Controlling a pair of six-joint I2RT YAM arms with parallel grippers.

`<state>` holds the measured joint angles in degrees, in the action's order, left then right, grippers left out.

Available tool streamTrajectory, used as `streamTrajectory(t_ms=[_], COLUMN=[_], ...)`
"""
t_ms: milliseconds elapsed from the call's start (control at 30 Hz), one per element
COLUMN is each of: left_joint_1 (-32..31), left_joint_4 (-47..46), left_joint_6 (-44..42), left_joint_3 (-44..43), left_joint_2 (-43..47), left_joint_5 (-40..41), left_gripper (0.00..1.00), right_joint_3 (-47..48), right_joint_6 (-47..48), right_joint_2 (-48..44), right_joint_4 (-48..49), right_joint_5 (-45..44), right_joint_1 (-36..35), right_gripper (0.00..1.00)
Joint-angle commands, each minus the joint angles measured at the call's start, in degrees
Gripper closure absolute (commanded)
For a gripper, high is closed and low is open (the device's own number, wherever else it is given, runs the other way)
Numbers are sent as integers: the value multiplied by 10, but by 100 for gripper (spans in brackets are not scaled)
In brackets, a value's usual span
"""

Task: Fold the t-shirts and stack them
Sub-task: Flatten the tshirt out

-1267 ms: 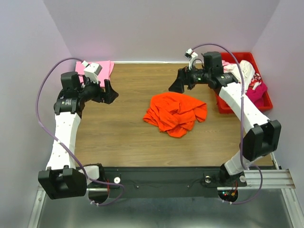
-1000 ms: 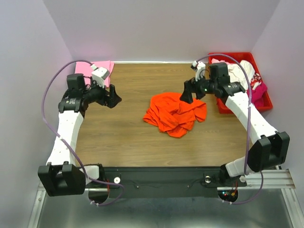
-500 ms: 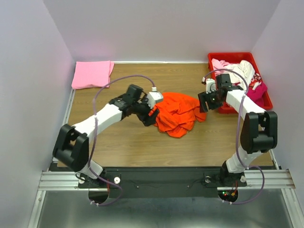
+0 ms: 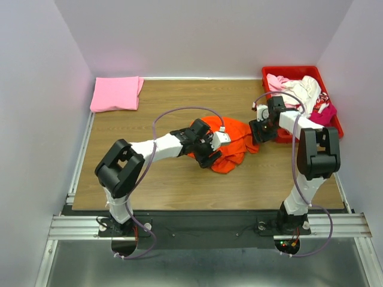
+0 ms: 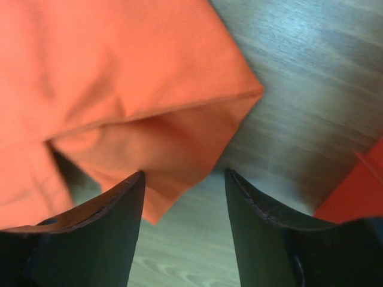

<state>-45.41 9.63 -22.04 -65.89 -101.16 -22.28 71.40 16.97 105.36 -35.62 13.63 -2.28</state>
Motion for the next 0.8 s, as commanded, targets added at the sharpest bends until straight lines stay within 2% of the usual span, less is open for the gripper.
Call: streamTrajectory(t_ms=[0,100,133,200,233,300,333,400,533,767], left_joint_1=[-9,-8,-8,-6,-3,14,24,46,141,255], left_joint_4=[-15,-3,2,14,25,46,57,81,154,217], left_joint_6=[-8,-18,-21,-29,-35,-41,-42,-48,-79,-122], left_joint_3=[-17,-1,1,9,19,32,35,38,36,33], left_joint_2=[-26,-34,-30,-18,6,51,68,104,207,279], left_joint_5=[32,50,51,60,64,68,68,62,21,-5], left_gripper=[36,52,63,73,84,100,100,100,100,100], right_joint_3=[23,20,18,13,12,12,13,17,38,111], right_joint_6=[-12,-15,-16,-16,-16,-15,-13,-13,-12,0], right_joint_2=[28,39,39,35,33,21,15,-1,-59,-118], right_joint_4=[23,23,24,23,23,23,22,22,22,16], right_joint_5=[-3,0,2,9,9,7,7,7,4,4], right_joint_1=[4,4,4,3,3,4,5,8,12,13], right_gripper=[41,49,52,64,74,90,99,99,99,99])
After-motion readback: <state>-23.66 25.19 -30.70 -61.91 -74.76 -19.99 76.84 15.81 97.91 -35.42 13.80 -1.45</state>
